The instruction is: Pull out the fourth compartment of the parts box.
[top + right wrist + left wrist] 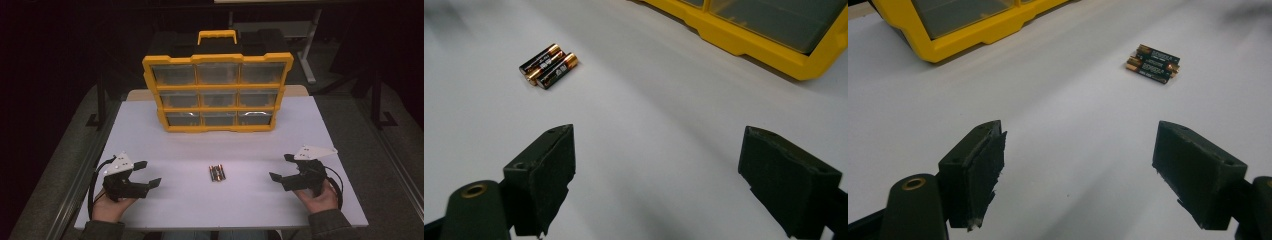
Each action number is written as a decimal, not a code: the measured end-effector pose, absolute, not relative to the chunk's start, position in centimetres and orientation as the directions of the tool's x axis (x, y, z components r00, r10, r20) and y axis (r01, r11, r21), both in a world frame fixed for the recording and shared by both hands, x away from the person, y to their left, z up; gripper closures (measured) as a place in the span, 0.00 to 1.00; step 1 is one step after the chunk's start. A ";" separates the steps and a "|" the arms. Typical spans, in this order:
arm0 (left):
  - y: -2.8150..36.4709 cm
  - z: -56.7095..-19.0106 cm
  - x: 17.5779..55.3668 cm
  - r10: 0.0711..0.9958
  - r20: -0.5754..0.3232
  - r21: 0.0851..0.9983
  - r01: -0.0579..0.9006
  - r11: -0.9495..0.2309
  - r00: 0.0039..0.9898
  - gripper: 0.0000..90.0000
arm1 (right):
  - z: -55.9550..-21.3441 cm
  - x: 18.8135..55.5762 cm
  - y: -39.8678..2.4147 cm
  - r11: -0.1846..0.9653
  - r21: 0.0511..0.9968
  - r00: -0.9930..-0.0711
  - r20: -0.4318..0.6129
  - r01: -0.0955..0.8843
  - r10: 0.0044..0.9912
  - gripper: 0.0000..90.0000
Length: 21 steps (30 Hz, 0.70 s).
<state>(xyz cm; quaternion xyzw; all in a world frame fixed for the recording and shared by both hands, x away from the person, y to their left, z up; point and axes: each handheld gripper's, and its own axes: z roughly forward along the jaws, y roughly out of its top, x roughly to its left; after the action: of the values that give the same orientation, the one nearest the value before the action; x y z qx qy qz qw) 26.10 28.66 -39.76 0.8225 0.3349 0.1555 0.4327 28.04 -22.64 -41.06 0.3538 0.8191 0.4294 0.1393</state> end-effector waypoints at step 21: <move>28.5 -39.8 26.3 0.673 -0.041 0.813 0.416 -0.407 0.738 0.26 | -41.0 28.0 -22.6 0.380 0.801 -0.717 0.088 0.464 0.691 0.16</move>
<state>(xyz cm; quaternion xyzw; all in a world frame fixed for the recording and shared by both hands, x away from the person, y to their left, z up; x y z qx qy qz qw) 26.27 28.48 -39.80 0.8254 0.3298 0.1485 0.4334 27.97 -22.61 -41.04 0.3522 0.8200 0.4315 0.1318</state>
